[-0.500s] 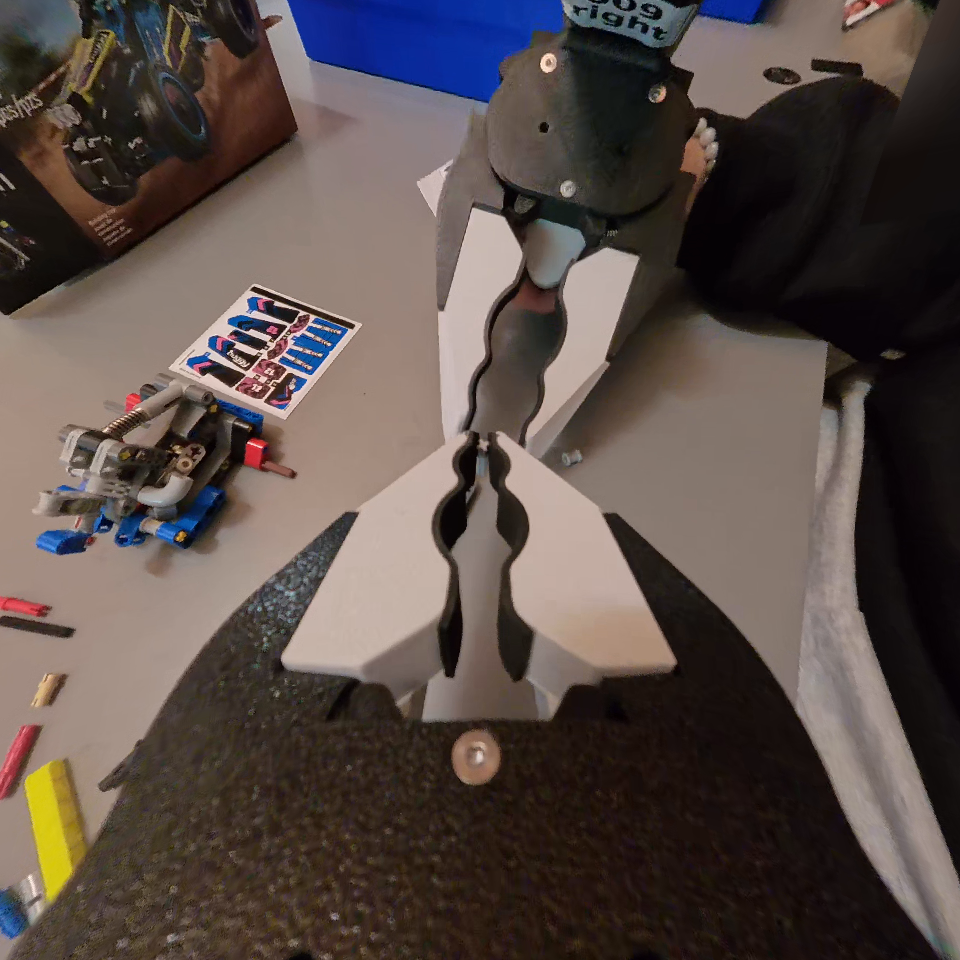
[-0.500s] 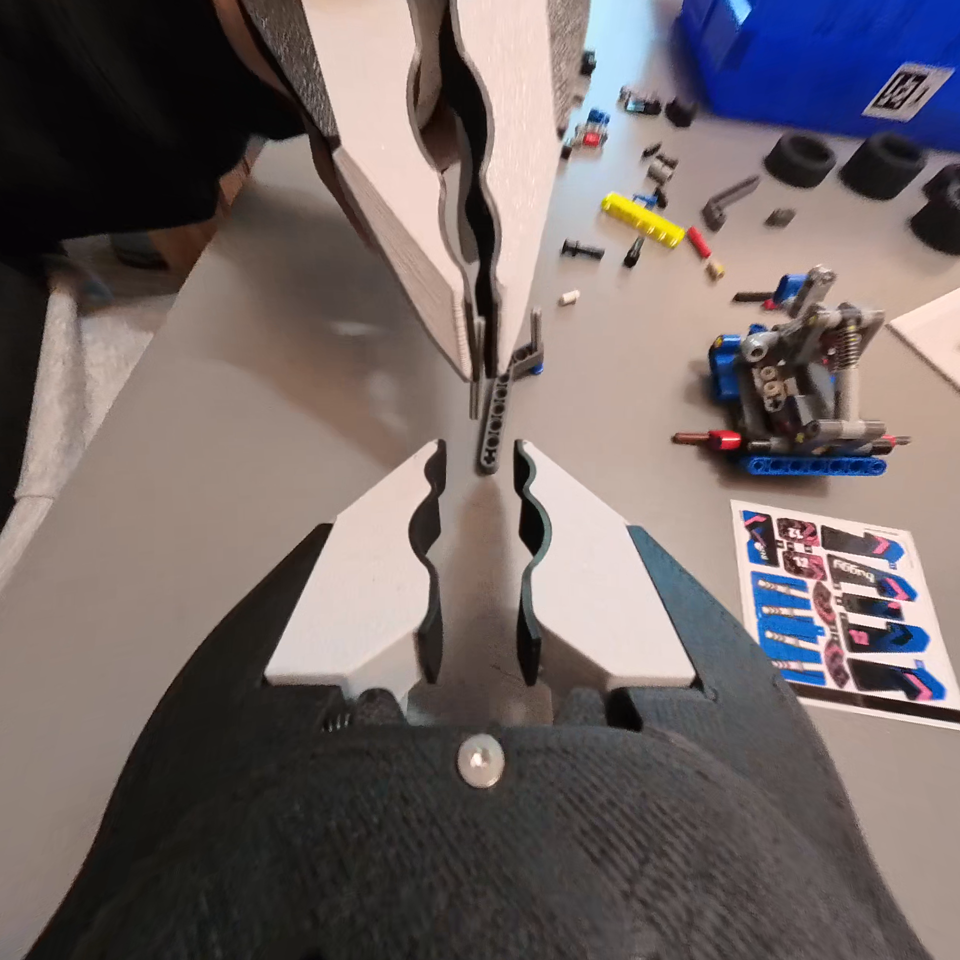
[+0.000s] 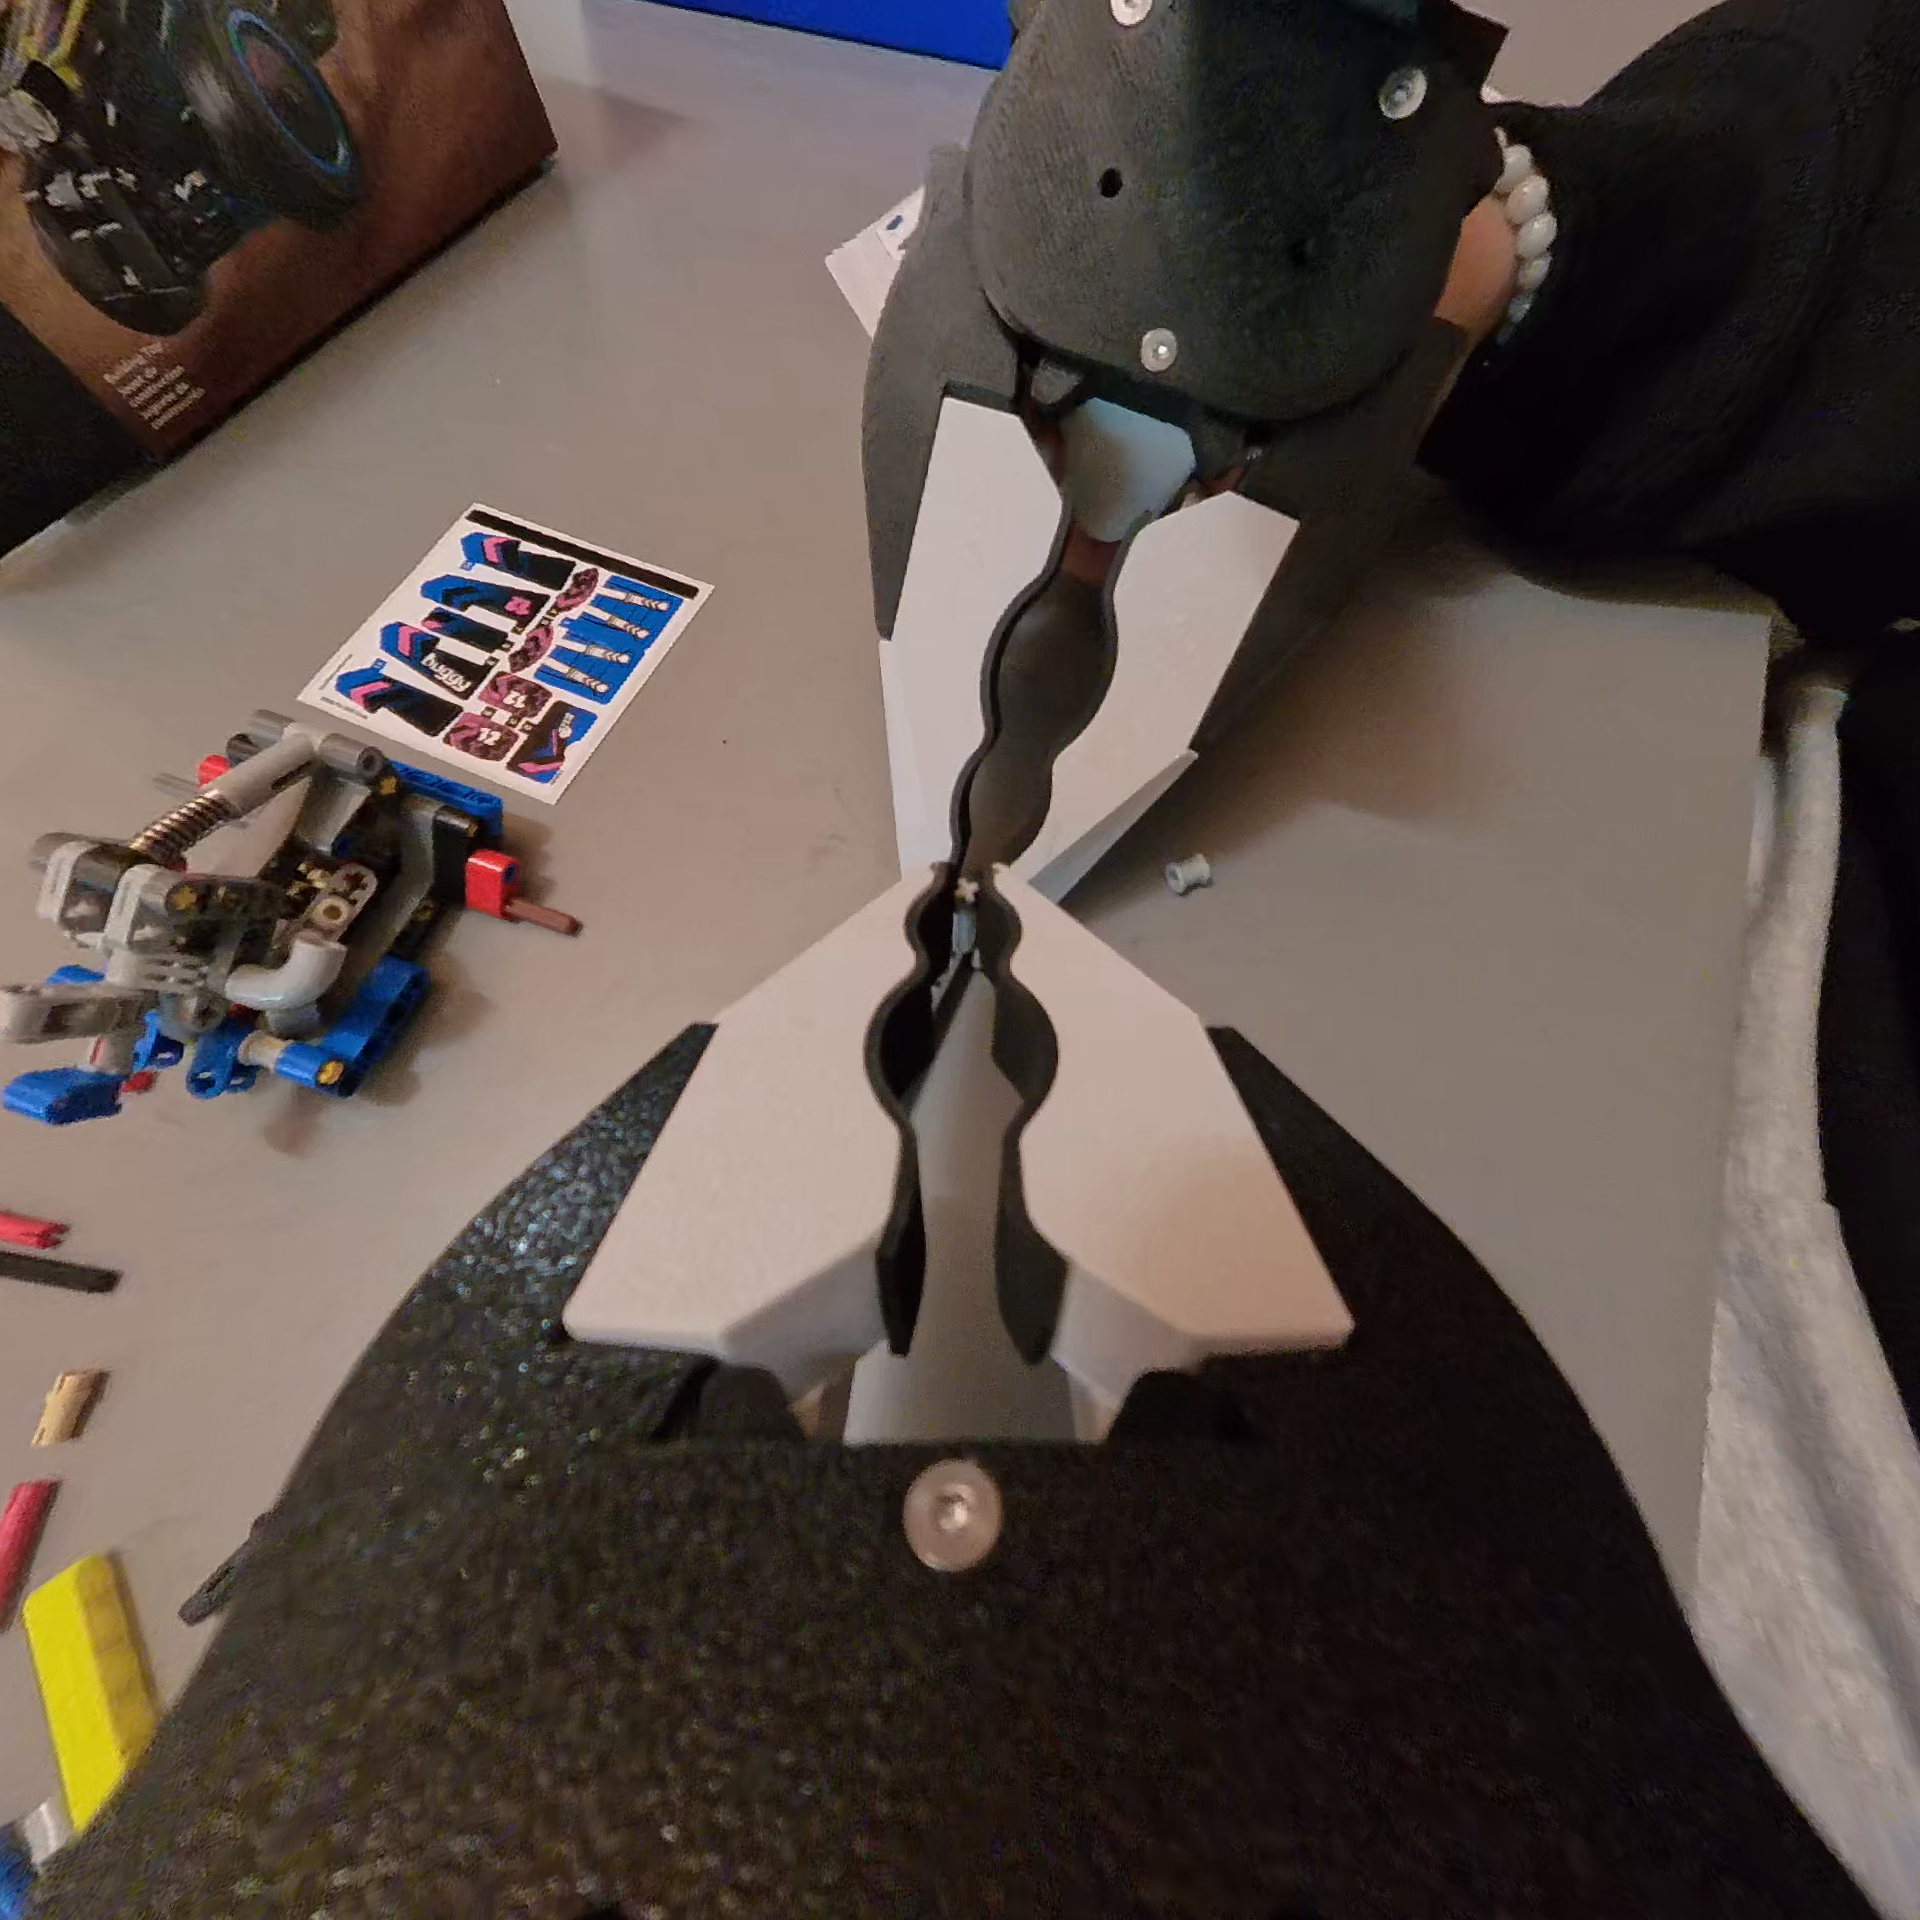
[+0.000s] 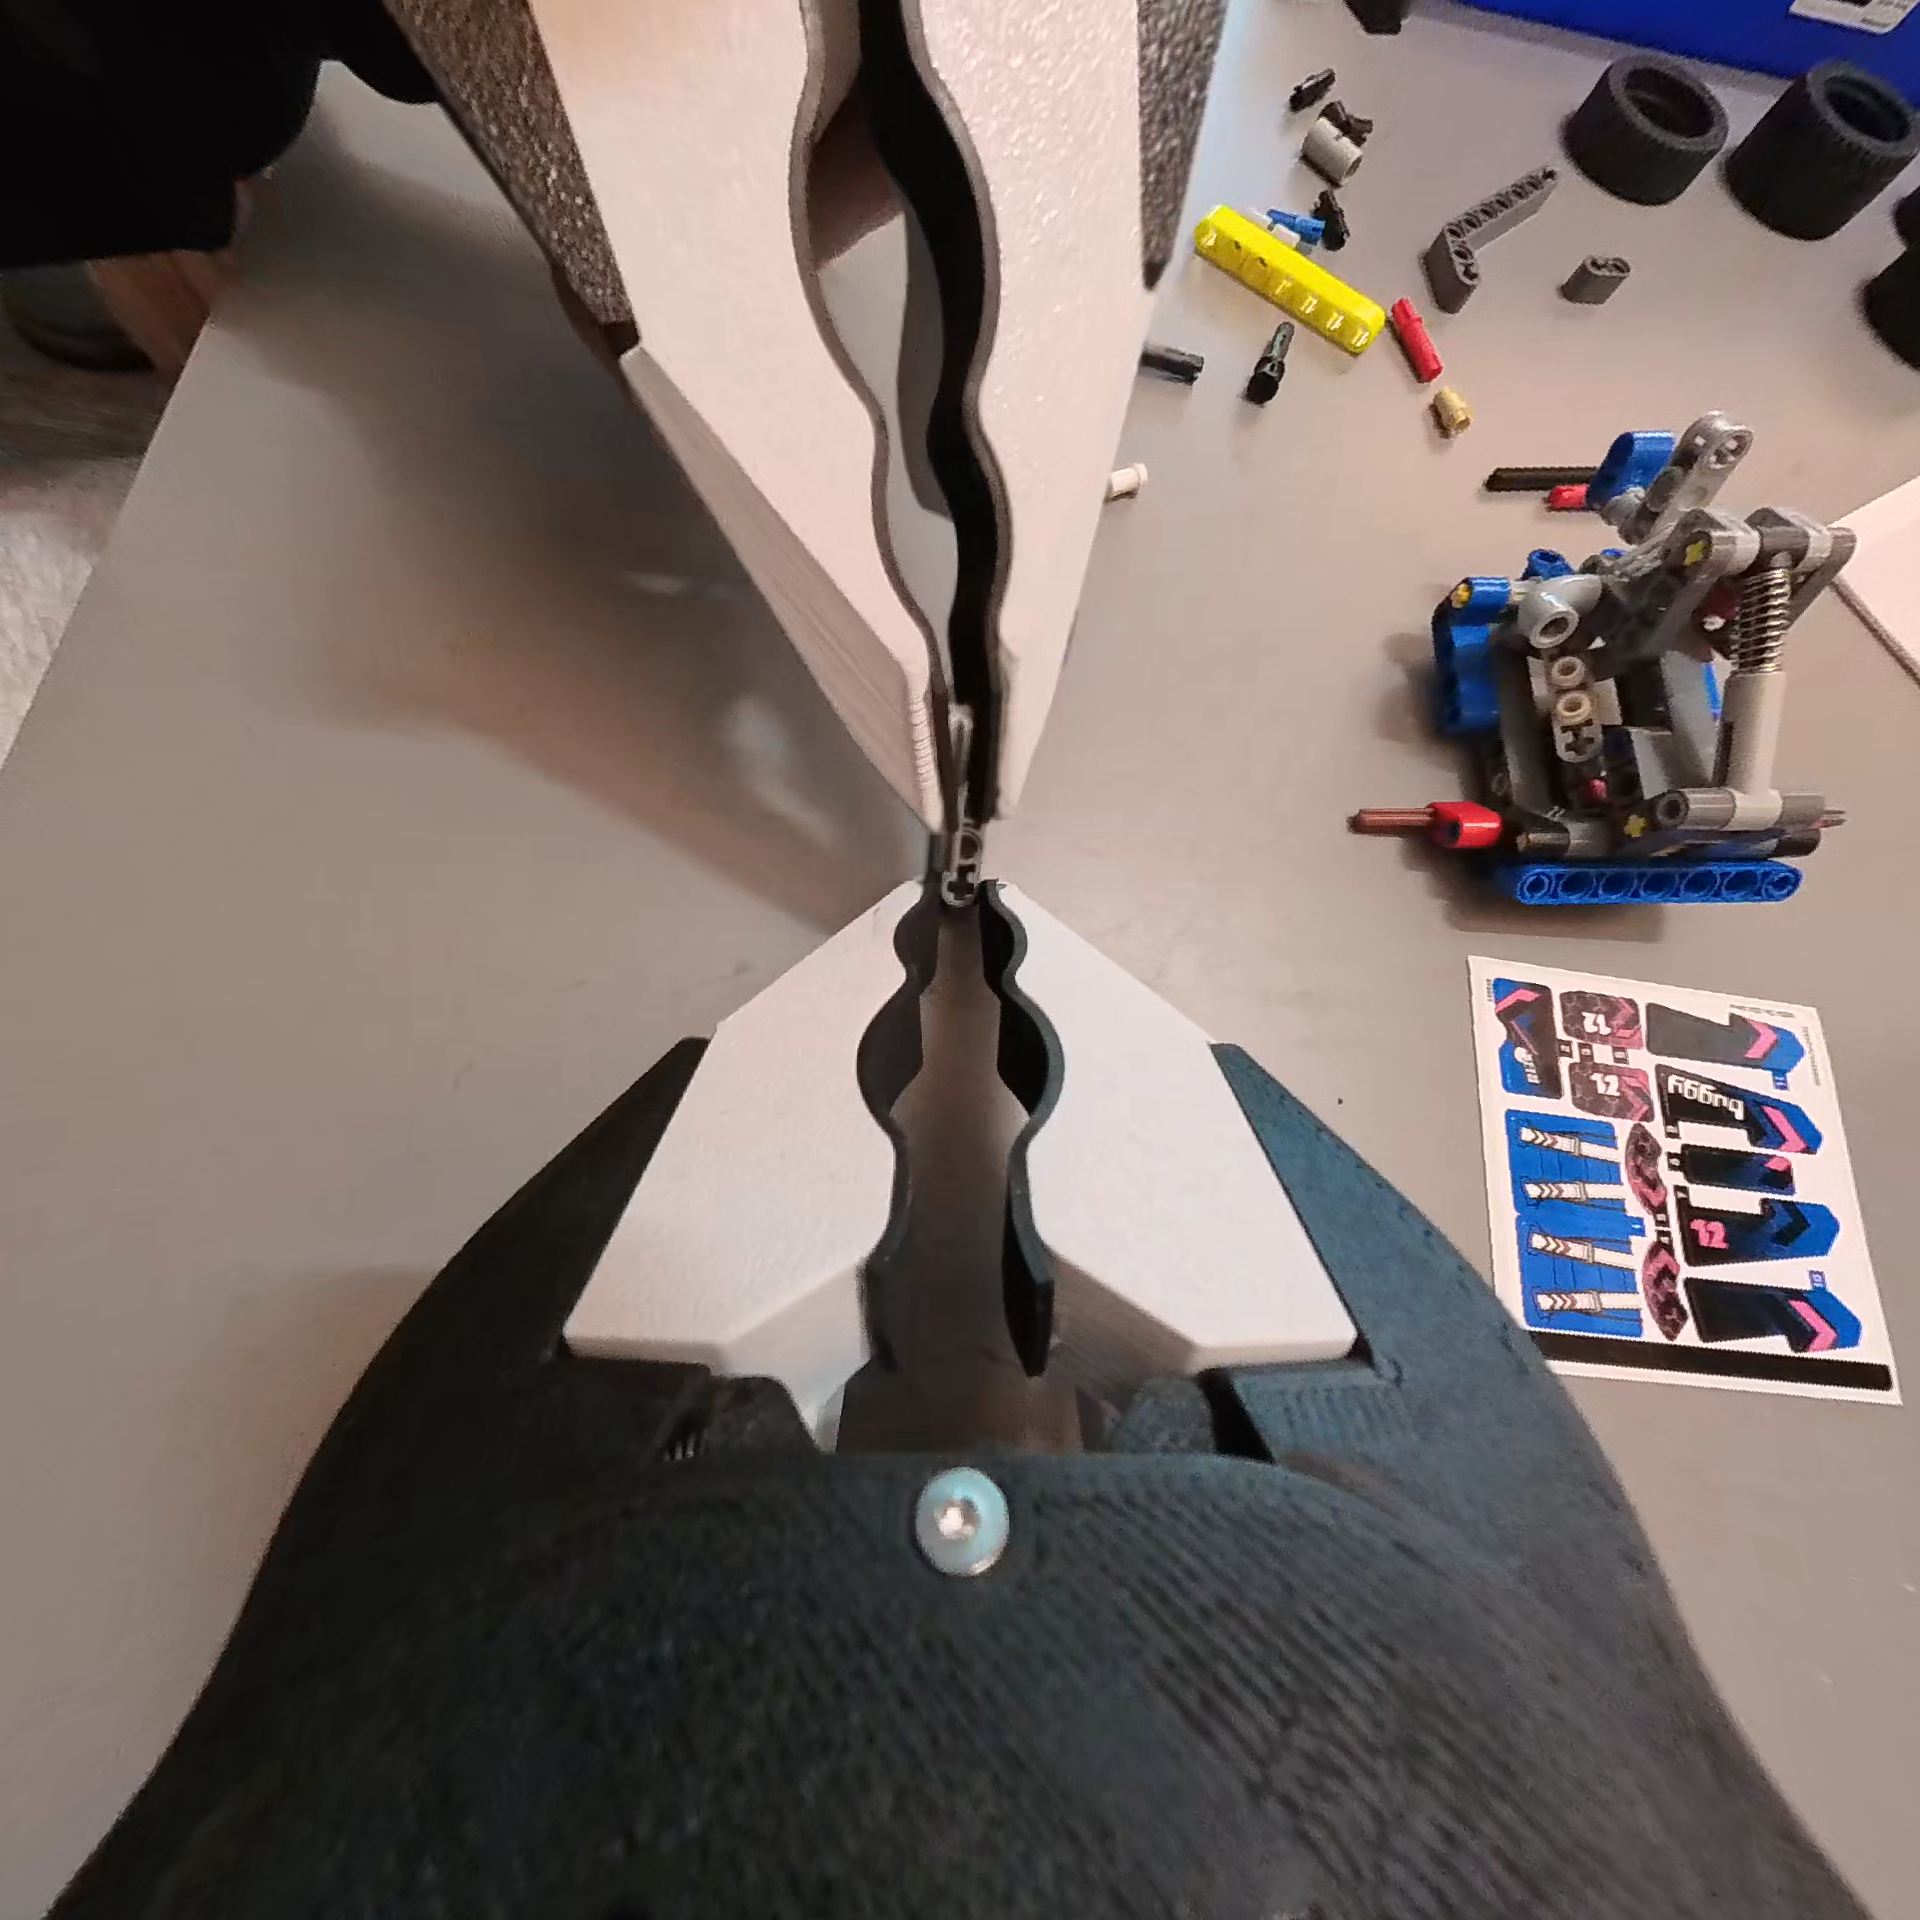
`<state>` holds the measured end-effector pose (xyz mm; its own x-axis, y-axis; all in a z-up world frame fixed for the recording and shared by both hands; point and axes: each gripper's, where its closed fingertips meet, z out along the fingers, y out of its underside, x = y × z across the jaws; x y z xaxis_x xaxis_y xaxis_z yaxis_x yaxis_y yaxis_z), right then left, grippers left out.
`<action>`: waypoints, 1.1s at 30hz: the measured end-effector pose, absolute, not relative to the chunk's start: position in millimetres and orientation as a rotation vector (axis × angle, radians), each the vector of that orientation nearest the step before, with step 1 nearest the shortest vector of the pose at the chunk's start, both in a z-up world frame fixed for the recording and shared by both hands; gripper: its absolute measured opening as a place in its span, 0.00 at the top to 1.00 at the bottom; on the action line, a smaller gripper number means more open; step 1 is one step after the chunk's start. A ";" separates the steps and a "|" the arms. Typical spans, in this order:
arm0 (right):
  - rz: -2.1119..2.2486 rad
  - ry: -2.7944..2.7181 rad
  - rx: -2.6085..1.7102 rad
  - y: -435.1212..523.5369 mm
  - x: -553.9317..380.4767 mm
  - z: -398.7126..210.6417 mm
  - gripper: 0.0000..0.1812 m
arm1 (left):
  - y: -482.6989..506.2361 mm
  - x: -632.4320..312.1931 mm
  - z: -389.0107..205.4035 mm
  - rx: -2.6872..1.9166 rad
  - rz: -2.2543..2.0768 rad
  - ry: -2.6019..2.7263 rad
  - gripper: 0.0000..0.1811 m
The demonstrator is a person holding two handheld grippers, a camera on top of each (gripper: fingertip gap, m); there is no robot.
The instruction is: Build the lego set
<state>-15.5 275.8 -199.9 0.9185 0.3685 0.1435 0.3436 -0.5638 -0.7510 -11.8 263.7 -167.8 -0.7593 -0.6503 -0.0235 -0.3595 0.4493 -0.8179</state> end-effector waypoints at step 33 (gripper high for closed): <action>0.116 -0.539 -2.215 272.5 -22.9 -200.1 0.97 | 261.2 -19.7 -175.6 -0.077 -0.858 2.905 1.00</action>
<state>-22.9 272.5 -200.1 0.9035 0.4174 0.0973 0.3404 -0.5611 -0.7545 -19.7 261.2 -175.6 -0.9925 -0.0803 -0.0924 -0.0172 0.8388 -0.5442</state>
